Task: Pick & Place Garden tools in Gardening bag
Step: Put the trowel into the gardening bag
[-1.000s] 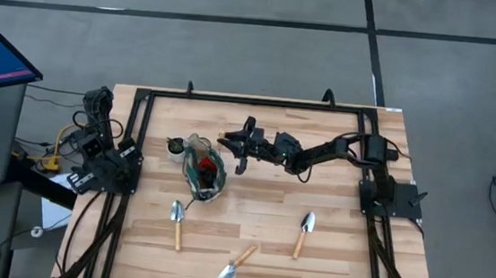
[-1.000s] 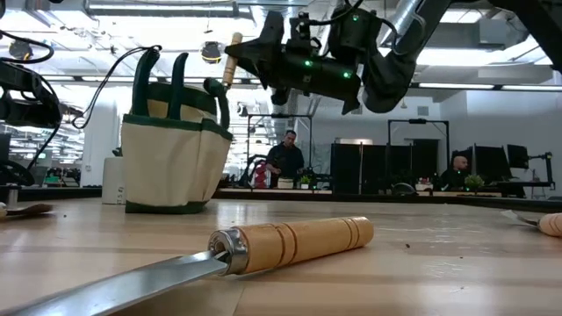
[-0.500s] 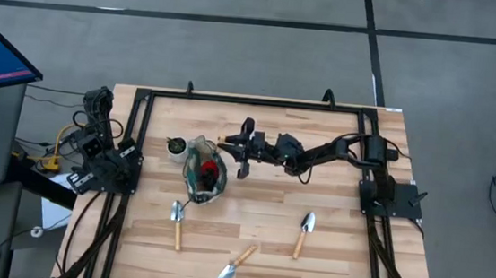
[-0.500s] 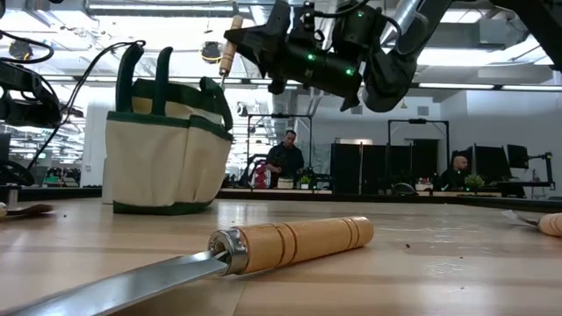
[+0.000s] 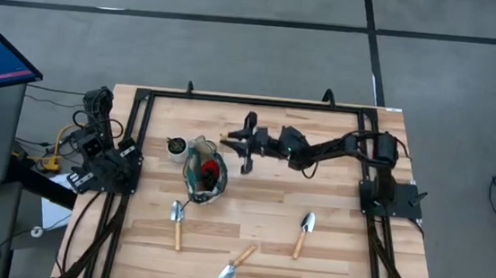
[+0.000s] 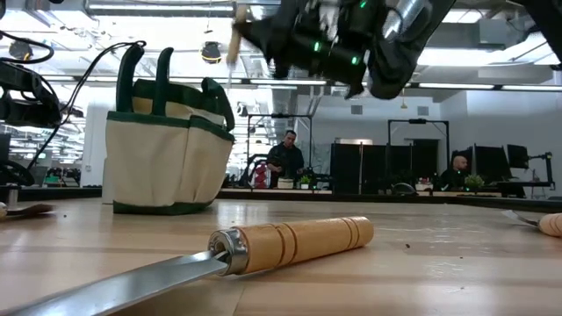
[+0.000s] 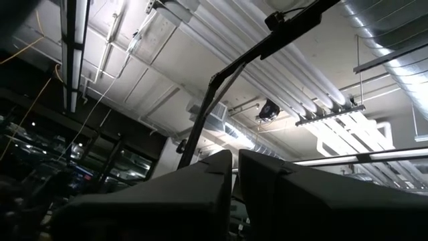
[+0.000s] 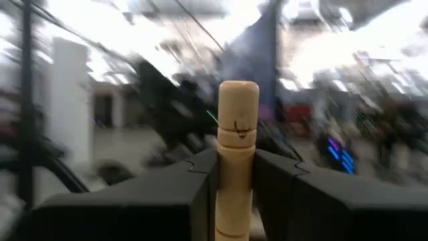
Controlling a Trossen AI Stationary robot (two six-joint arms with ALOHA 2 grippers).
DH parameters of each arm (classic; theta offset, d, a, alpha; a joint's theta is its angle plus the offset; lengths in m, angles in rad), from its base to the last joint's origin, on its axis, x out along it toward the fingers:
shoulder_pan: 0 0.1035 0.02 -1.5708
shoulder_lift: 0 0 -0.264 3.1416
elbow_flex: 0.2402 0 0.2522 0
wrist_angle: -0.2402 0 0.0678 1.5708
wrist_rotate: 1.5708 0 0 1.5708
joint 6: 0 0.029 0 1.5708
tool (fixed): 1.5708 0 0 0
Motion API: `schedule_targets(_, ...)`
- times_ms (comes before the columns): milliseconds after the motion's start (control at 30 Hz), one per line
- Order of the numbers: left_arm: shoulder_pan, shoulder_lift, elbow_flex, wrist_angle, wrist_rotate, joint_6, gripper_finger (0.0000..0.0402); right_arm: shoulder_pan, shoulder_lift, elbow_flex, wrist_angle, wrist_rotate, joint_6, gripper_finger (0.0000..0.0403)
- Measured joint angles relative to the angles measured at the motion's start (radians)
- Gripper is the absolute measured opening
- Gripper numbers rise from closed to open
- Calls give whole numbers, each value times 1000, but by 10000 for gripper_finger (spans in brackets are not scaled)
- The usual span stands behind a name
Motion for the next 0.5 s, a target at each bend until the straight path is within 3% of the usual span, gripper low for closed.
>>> schedule_targets(267, 0, 0, 0, 0, -4, 0, 19, -31, 35, -1, -24, 12, 26, 58)
schedule_targets(500, 0, 0, 0, 6, -56, 1, 19, -4, 35, -1, 12, -56, 27, 58)
